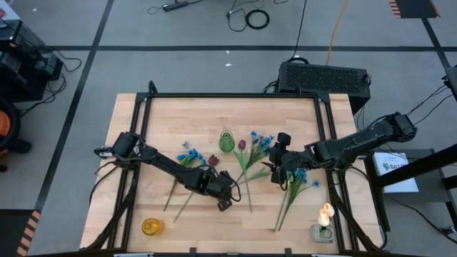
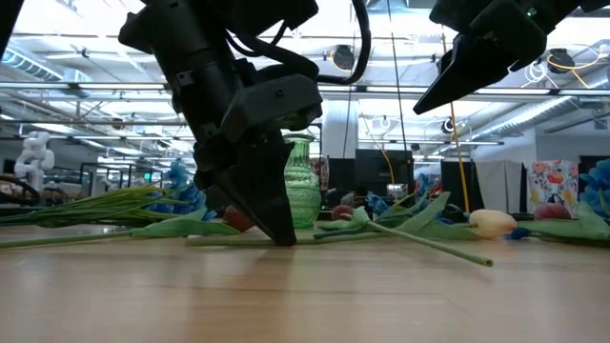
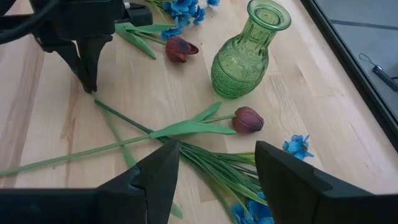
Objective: Sort flowers into vase by color
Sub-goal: Put the yellow flower into the transparent vase
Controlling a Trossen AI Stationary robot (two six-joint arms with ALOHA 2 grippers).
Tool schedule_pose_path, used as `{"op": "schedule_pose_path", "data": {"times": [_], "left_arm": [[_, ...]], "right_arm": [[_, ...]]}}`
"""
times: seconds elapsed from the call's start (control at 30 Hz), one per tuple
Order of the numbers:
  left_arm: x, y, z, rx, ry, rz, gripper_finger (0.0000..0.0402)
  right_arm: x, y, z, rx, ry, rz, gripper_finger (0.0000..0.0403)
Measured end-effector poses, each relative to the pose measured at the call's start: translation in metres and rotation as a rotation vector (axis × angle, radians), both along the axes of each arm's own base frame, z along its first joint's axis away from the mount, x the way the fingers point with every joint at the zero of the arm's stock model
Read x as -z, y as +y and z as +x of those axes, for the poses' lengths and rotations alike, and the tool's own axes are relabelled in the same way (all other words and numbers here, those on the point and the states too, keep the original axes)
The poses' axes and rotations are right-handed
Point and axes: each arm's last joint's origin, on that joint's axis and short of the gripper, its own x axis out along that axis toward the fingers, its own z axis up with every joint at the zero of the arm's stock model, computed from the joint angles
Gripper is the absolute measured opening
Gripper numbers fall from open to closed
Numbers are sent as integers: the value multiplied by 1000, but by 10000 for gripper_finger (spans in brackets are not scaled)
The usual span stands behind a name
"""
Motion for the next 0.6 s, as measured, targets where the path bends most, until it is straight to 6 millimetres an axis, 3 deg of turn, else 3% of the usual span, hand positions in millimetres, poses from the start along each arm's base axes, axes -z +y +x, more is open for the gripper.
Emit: {"op": "schedule_pose_path", "data": {"times": [0.43,0.6], "left_arm": [[-77,-3,-22,37,-159,-24,1],[-93,-7,-33,62,-177,-13,0]], "right_arm": [[0,0,0,0,1,-1,203],[0,0,0,0,1,-1,203]]}}
